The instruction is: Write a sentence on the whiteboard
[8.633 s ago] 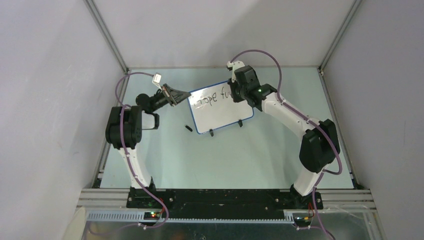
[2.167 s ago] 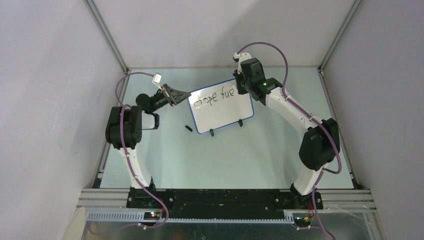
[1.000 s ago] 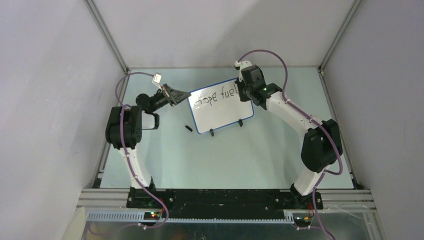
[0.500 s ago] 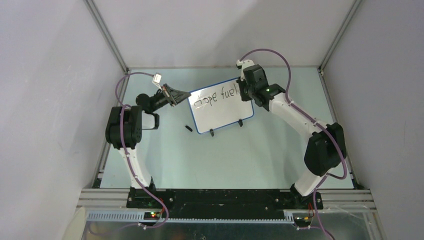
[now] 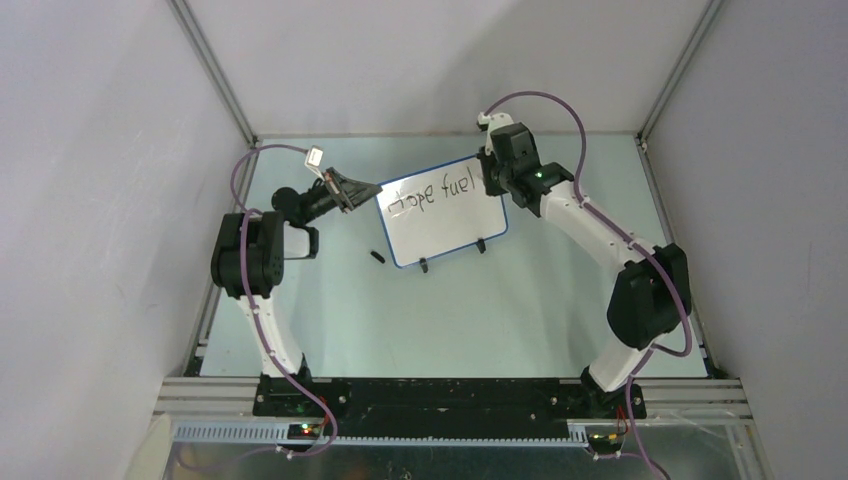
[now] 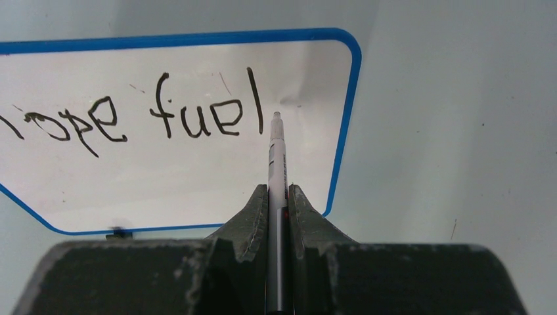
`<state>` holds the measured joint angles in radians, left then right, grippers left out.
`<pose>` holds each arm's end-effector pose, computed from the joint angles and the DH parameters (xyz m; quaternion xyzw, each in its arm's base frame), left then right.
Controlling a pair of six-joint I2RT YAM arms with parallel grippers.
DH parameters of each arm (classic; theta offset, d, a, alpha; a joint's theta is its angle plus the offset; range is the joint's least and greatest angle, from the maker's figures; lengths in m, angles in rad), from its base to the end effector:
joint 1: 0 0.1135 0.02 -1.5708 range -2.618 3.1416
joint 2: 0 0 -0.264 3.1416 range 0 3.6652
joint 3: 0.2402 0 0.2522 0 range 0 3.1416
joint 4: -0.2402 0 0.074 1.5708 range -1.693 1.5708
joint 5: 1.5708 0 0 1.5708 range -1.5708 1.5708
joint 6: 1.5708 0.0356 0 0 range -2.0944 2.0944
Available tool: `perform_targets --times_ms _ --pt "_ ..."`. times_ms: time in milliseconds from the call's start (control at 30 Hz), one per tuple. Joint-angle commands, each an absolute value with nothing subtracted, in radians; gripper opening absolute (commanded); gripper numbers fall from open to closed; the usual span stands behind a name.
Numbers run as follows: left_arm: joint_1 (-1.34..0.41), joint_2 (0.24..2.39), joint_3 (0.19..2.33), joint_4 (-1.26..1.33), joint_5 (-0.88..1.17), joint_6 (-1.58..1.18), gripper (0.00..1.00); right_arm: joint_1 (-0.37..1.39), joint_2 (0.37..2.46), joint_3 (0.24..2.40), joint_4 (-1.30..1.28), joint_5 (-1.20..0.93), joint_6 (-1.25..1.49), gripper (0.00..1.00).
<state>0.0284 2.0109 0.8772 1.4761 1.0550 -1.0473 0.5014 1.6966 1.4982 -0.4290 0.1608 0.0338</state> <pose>0.3775 -0.0203 0.1866 0.0982 0.6384 -0.5976 0.4750 0.3478 0.1841 0.3219 -0.1702 0.8722 0.0508 0.4557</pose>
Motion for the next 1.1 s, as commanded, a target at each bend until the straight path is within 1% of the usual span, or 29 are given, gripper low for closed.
perform_targets --times_ms 0,1067 --pt "0.024 2.006 0.899 1.526 1.088 -1.049 0.0 0.493 1.713 1.563 -0.406 0.169 0.041 0.0" --pt "0.023 2.008 0.901 1.526 1.089 -1.051 0.0 0.481 1.774 1.61 -0.423 0.162 0.041 0.0"
